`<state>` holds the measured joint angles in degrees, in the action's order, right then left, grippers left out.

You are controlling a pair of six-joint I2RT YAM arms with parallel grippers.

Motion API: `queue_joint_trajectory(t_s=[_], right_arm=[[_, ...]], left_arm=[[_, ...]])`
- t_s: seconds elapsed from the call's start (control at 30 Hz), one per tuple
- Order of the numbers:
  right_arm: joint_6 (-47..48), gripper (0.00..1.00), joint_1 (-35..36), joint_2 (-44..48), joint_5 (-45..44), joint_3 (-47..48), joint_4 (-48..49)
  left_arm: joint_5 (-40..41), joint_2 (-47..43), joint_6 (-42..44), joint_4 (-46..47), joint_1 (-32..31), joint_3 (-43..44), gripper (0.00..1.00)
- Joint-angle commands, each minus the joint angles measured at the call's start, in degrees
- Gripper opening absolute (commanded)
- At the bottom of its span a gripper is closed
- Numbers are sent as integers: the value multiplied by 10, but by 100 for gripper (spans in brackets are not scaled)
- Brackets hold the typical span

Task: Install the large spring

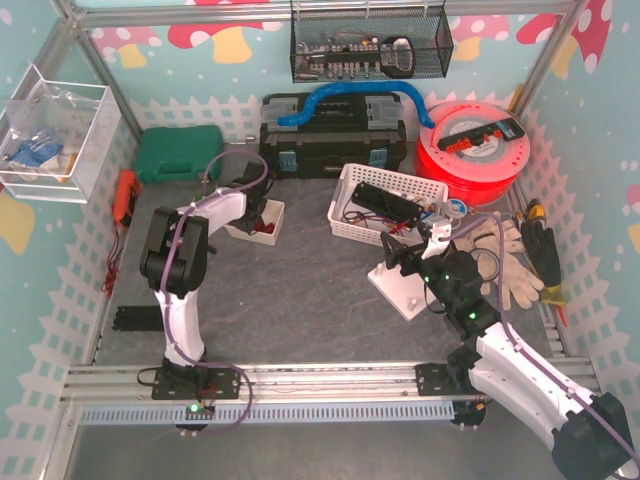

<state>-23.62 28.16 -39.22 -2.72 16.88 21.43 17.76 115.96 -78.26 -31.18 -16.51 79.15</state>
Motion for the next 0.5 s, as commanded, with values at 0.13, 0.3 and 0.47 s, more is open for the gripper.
queue_joint_trajectory(t_s=[0.13, 0.3, 0.47], right_arm=[[2, 99, -1, 8, -7, -7, 7], [2, 99, -2, 17, -7, -7, 5], [1, 99, -1, 24, -7, -8, 3]], left_arm=[[-29, 52, -21, -3, 6, -16, 31], [-17, 6, -3, -3, 5, -17, 20], [-3, -55, 22, 1, -2, -20, 15]])
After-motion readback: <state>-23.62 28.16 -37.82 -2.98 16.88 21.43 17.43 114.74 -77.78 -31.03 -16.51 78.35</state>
